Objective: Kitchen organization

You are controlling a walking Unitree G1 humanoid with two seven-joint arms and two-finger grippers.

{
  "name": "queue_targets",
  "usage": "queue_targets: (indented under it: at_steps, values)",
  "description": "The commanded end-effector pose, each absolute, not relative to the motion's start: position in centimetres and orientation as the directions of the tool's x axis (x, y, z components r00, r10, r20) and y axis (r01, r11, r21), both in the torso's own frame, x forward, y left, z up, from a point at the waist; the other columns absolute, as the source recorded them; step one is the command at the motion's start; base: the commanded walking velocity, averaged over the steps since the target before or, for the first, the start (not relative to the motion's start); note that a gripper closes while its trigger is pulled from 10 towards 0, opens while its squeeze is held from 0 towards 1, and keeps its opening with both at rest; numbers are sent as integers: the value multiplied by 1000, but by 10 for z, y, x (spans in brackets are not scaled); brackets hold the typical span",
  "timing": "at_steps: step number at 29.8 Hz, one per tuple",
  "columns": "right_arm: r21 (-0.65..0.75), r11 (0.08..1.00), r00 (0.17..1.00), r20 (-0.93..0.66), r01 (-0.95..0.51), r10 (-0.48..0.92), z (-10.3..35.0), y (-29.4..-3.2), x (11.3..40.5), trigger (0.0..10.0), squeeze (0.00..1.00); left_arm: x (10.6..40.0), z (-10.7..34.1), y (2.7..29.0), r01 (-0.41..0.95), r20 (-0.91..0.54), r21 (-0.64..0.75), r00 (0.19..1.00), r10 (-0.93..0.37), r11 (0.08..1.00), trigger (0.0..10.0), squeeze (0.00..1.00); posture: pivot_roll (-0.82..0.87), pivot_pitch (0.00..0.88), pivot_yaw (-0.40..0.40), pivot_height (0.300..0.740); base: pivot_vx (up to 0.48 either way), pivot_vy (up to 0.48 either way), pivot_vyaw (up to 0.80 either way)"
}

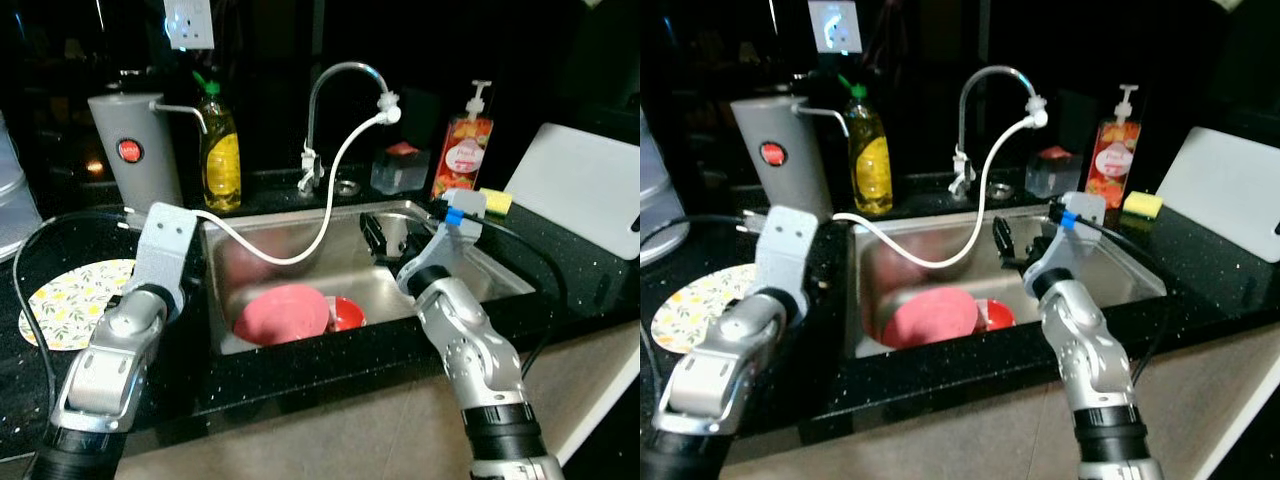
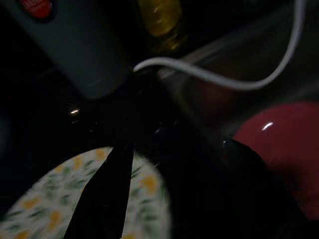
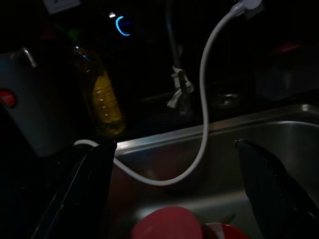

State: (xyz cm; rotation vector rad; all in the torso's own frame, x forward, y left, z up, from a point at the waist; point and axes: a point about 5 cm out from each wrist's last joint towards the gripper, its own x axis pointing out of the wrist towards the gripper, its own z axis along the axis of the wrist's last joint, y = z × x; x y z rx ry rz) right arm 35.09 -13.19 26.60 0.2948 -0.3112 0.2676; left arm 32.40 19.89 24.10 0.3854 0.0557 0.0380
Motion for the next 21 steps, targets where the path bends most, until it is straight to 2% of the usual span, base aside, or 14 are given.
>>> queue_targets:
  at_steps: [1, 4, 8, 16, 17, 18, 19, 21]
  values:
    - [234, 927, 919, 336, -294, 207, 264, -134, 349, 10000, 0, 320, 232, 210, -44, -90, 458, 991, 96, 888, 10000, 0, -21, 34, -1, 740, 0, 0, 0]
    - [236, 927, 920, 333, -292, 205, 262, -134, 348, 10000, 0, 317, 215, 216, -29, -154, 505, 980, 123, 863, 10000, 0, -20, 32, 1, 740, 0, 0, 0]
    - [236, 925, 919, 333, -298, 212, 262, -131, 347, 10000, 0, 312, 195, 220, -17, -233, 501, 960, 154, 865, 10000, 0, -19, 29, 0, 740, 0, 0, 0]
    - [233, 925, 918, 333, -300, 214, 262, -131, 347, 10000, 0, 310, 185, 224, -5, -280, 490, 946, 163, 872, 10000, 0, -17, 25, 0, 740, 0, 0, 0]
    - [234, 925, 918, 334, -300, 213, 263, -131, 347, 10000, 0, 309, 184, 225, -9, -282, 493, 944, 170, 870, 8510, 0, -10, 24, 4, 740, 0, 0, 0]
    - [234, 925, 918, 334, -300, 213, 263, -131, 347, 10000, 0, 309, 184, 225, -9, -282, 493, 944, 170, 870, 8510, 0, -10, 24, 4, 740, 0, 0, 0]
    - [236, 925, 918, 335, -299, 211, 263, -131, 347, 10000, 0, 310, 184, 230, -22, -266, 537, 944, 194, 844, 4078, 0, -1, 27, 5, 740, 0, 0, 0]
    - [236, 925, 918, 335, -298, 211, 263, -131, 347, 10000, 0, 310, 185, 231, -27, -255, 560, 945, 203, 828, 4078, 0, -1, 27, 5, 740, 0, 0, 0]
